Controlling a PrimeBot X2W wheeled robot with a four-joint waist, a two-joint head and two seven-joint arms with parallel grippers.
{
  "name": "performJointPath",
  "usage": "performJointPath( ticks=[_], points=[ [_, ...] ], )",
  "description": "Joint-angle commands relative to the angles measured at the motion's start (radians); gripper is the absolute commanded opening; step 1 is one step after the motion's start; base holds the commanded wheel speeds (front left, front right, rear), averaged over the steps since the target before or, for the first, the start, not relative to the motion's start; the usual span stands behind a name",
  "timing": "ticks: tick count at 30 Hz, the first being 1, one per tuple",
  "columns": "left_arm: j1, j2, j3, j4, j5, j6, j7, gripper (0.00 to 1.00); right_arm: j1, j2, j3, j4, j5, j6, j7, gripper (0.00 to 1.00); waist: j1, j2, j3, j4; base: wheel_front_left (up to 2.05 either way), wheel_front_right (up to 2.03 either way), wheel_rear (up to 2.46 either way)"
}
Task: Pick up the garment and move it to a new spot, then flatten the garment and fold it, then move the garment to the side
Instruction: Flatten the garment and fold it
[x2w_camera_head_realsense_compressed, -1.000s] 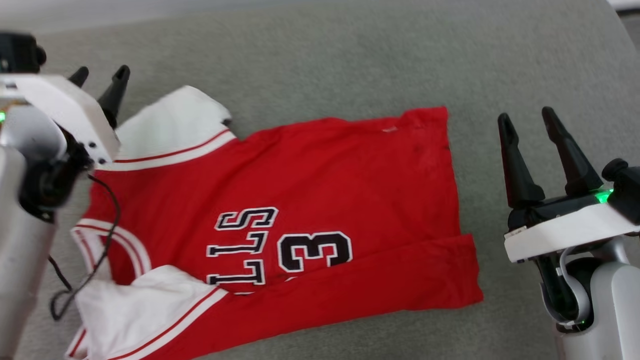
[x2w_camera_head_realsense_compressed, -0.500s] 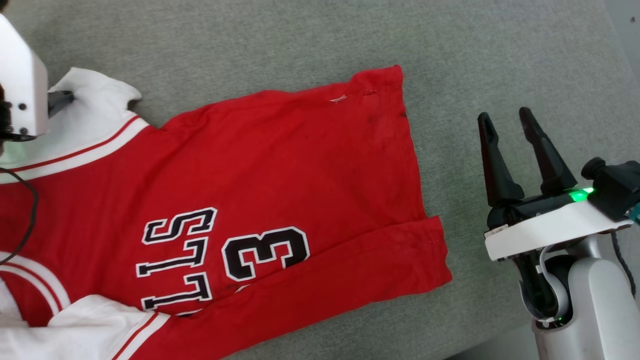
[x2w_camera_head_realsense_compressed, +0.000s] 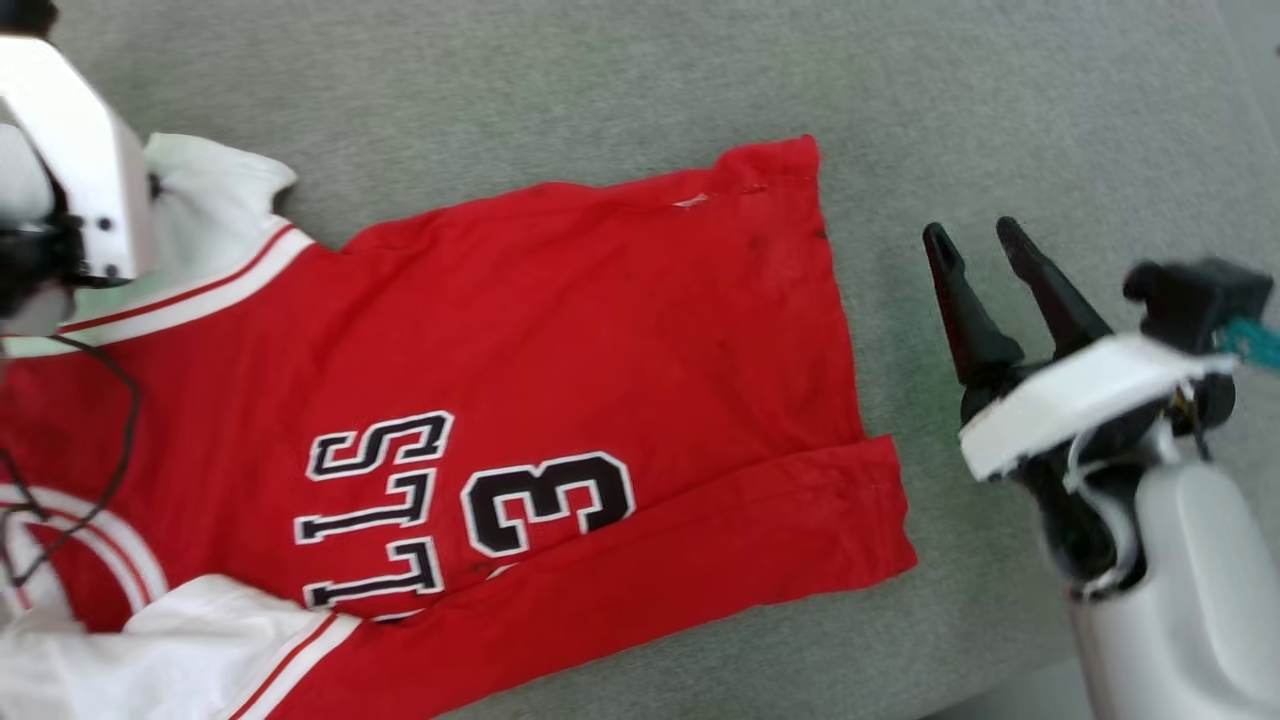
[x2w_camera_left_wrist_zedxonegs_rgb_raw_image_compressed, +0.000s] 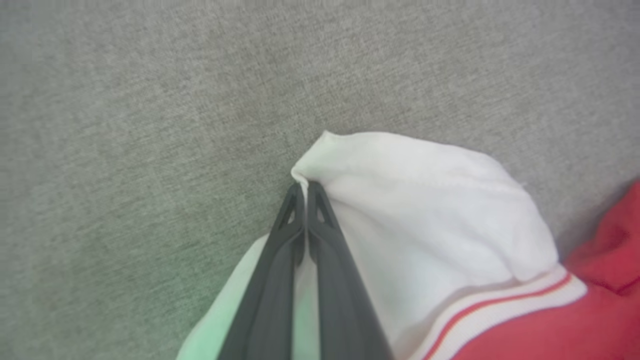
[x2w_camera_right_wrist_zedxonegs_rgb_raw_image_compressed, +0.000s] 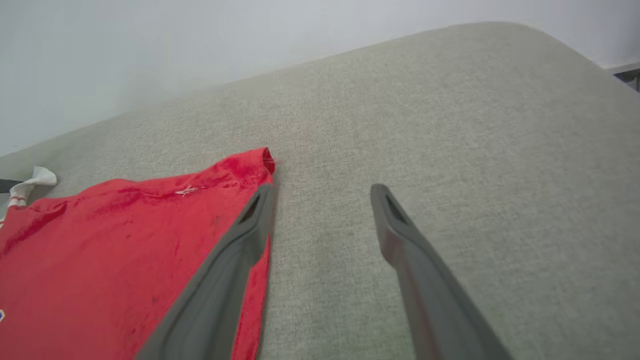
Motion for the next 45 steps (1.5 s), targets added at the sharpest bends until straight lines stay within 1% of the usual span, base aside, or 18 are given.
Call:
performJointPath(
  ticks=[1, 5, 8, 12, 16, 21, 22, 23, 24, 25, 29, 33, 37, 41, 44, 45],
  points=[
    [0.034, -0.028, -0.018, 0.014, 0.005, -0.006, -0.015, 0.00, -0.037, -0.018, -0.002, 0.019, 0.015, 0.000, 0.026, 1.00, -0.0001, 0.0000, -0.024, 0.033, 0.00, 0.00, 0.00],
    [-0.016, -0.065, -0.020, 0.009, 0.019, -0.024, -0.078, 0.00, -0.118, -0.057, -0.001, 0.127, 0.049, 0.000, 0.170, 1.00, -0.0001, 0.0000, -0.042, 0.098, 0.00, 0.00, 0.00],
    [-0.046, -0.087, -0.033, -0.001, 0.039, -0.027, -0.103, 0.00, -0.183, -0.084, 0.002, 0.192, 0.066, 0.000, 0.267, 1.00, -0.0001, 0.0000, -0.040, 0.144, 0.00, 0.00, 0.00],
    [-0.070, -0.115, -0.045, -0.017, 0.054, -0.034, -0.136, 0.00, -0.272, -0.110, 0.011, 0.269, 0.073, 0.000, 0.364, 1.00, -0.0001, 0.0000, -0.030, 0.192, 0.00, 0.00, 0.00],
    [-0.081, -0.137, -0.053, -0.030, 0.063, -0.041, -0.172, 0.00, -0.346, -0.121, 0.022, 0.360, 0.057, 0.000, 0.448, 1.00, -0.0001, 0.0000, -0.021, 0.226, 0.00, 0.00, 0.00],
    [-0.077, -0.154, -0.052, -0.039, 0.052, -0.049, -0.210, 0.00, -0.388, -0.118, 0.053, 0.487, 0.051, 0.000, 0.595, 1.00, -0.0001, 0.0000, -0.017, 0.247, 0.00, 0.00, 0.00],
    [-0.071, -0.158, -0.047, -0.039, 0.045, -0.051, -0.216, 0.00, -0.392, -0.119, 0.057, 0.507, 0.046, 0.000, 0.619, 0.89, -0.0001, 0.0000, -0.018, 0.249, 0.00, 0.00, 0.00],
    [-0.066, -0.162, -0.043, -0.039, 0.038, -0.053, -0.222, 0.00, -0.397, -0.120, 0.060, 0.521, 0.040, 0.000, 0.635, 0.44, -0.0001, 0.0000, -0.018, 0.252, 0.00, 0.00, 0.00],
    [-0.061, -0.164, -0.042, -0.037, 0.036, -0.055, -0.227, 0.00, -0.402, -0.117, 0.058, 0.534, 0.041, 0.000, 0.650, 0.04, -0.0001, 0.0000, -0.019, 0.254, 0.00, 0.00, 0.00],
    [-0.045, -0.167, -0.033, -0.025, 0.023, -0.056, -0.252, 0.00, -0.423, -0.120, 0.059, 0.541, 0.032, 0.000, 0.654, 0.00, -0.0001, 0.0000, -0.029, 0.261, 0.00, 0.00, 0.00],
    [-0.015, -0.163, -0.018, -0.017, 0.015, -0.054, -0.306, 0.00, -0.441, -0.133, 0.053, 0.487, 0.032, 0.000, 0.599, 0.00, -0.0001, 0.0000, -0.062, 0.268, 0.00, 0.00, 0.00],
    [0.048, -0.155, 0.012, -0.032, -0.005, -0.043, -0.372, 0.00, -0.398, -0.158, 0.052, 0.409, 0.031, 0.000, 0.555, 0.00, -0.0001, 0.0000, -0.116, 0.278, 0.00, 0.00, 0.00],
    [0.170, -0.145, 0.045, -0.077, -0.028, -0.023, -0.461, 0.00, -0.297, -0.175, 0.046, 0.316, 0.039, 0.000, 0.532, 0.00, -0.0001, 0.0000, -0.183, 0.289, 0.00, 0.00, 0.00],
    [0.328, -0.138, 0.081, -0.142, -0.057, 0.014, -0.544, 0.00, -0.153, -0.183, 0.019, 0.232, 0.047, 0.000, 0.516, 0.00, -0.0001, 0.0000, -0.248, 0.304, 0.00, 0.00, 0.00],
    [0.466, -0.137, 0.101, -0.196, -0.084, 0.049, -0.586, 0.00, -0.042, -0.175, -0.003, 0.183, 0.053, 0.000, 0.515, 0.00, -0.0001, 0.0000, -0.286, 0.311, 0.00, 0.00, 0.00],
    [0.466, -0.137, 0.101, -0.196, -0.084, 0.049, -0.586, 0.00, -0.042, -0.175, -0.003, 0.183, 0.053, 0.000, 0.515, 0.00, -0.0001, 0.0000, -0.286, 0.311, 0.00, 0.00, 0.00]
  ],
)
